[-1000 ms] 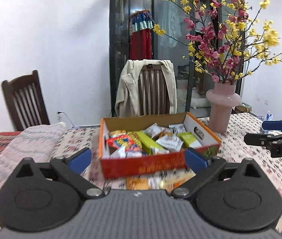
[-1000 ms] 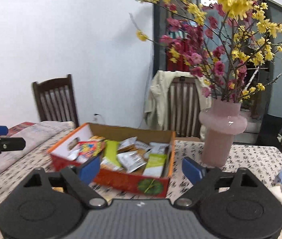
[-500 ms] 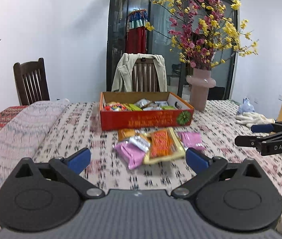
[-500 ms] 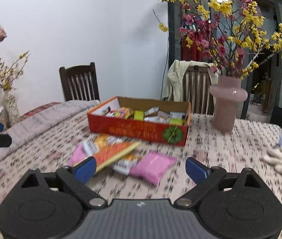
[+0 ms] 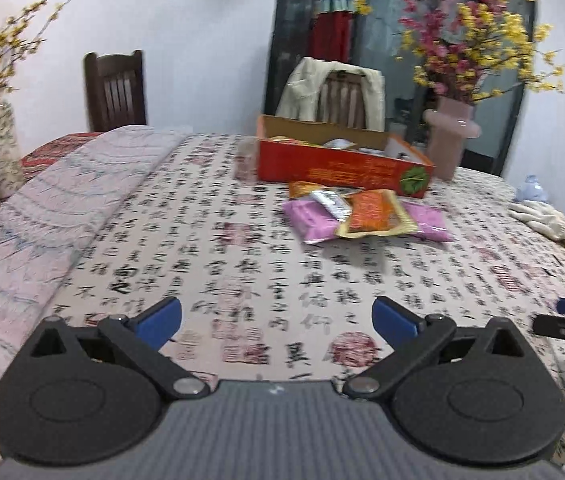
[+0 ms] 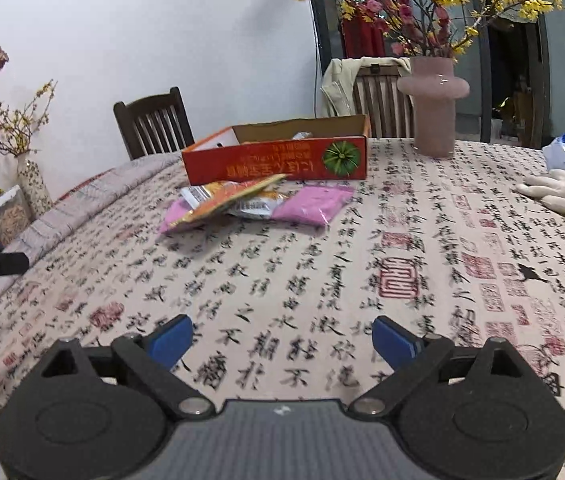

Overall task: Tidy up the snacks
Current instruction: 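Move both tools back over the remaining snacks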

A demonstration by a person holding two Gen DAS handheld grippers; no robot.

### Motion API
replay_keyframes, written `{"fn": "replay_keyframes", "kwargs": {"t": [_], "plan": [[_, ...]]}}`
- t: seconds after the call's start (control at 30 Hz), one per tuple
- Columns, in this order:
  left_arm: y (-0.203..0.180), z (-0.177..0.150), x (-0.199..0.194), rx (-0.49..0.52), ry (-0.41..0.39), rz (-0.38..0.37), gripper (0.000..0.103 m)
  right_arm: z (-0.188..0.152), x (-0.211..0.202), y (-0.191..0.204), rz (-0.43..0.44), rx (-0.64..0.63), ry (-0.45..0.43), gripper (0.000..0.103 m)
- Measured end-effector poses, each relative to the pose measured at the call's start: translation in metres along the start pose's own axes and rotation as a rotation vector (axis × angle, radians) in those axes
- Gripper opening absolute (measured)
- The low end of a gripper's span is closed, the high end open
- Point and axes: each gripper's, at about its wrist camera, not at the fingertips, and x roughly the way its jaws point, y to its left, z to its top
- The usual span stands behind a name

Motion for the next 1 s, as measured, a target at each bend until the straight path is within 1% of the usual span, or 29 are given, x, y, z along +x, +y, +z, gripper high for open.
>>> {"fn": "replay_keyframes", "kwargs": {"t": [0.1,0.2,0.23,0.3,0.37,0.43,0.5,0.57,0.63,0.7,0.73,0.8,0.87,0.9,0.97,1.0], "plan": [[0.002,0.008,0.001,-0.005,-0.018,0.001,0.103,0.003,0.001,-0.004,-0.011,-0.002,0.000,0.097],[-0.002,0.022,0.013,0.004,-0.037,0.003,0.103,0.014,0.006,-0.008,-0.005,0.007,-0.010,0.097],[-0.004,0.027,0.019,0.004,-0.039,0.010,0.103,0.018,0.009,-0.009,-0.005,0.005,-0.010,0.097],[-0.007,0.039,0.032,0.000,-0.044,0.020,0.098,0.026,0.017,-0.009,-0.005,0.000,-0.008,0.097],[-0.011,0.050,0.047,0.005,-0.043,0.001,0.096,0.034,0.025,-0.010,-0.001,-0.005,-0.002,0.097],[-0.016,0.059,0.061,0.035,-0.044,-0.022,0.093,0.044,0.033,-0.011,0.005,-0.010,-0.002,0.097],[-0.023,0.068,0.078,0.072,-0.051,-0.018,0.093,0.054,0.044,-0.014,0.001,-0.009,0.000,0.097],[-0.028,0.077,0.097,0.084,-0.049,-0.017,0.091,0.066,0.056,-0.017,-0.011,-0.007,0.002,0.097],[-0.032,0.085,0.116,0.092,-0.047,-0.040,0.086,0.076,0.069,-0.021,-0.018,0.001,-0.001,0.097],[-0.038,0.093,0.140,0.111,-0.046,-0.068,0.077,0.086,0.084,-0.027,-0.015,0.027,-0.002,0.097],[-0.041,0.096,0.152,0.122,-0.042,-0.082,0.076,0.091,0.093,-0.030,-0.009,0.046,0.000,0.097],[-0.049,0.102,0.177,0.132,-0.030,-0.091,0.064,0.100,0.114,-0.037,0.008,0.091,0.017,0.097],[-0.057,0.106,0.199,0.155,-0.016,-0.124,0.060,0.109,0.136,-0.041,0.011,0.116,0.039,0.096],[-0.059,0.107,0.208,0.159,-0.002,-0.136,0.055,0.112,0.145,-0.041,-0.001,0.118,0.046,0.096],[-0.064,0.109,0.227,0.158,0.040,-0.148,0.050,0.118,0.165,-0.041,-0.034,0.119,0.051,0.096],[-0.066,0.110,0.235,0.157,0.058,-0.164,0.050,0.120,0.172,-0.042,-0.041,0.125,0.051,0.095]]}}
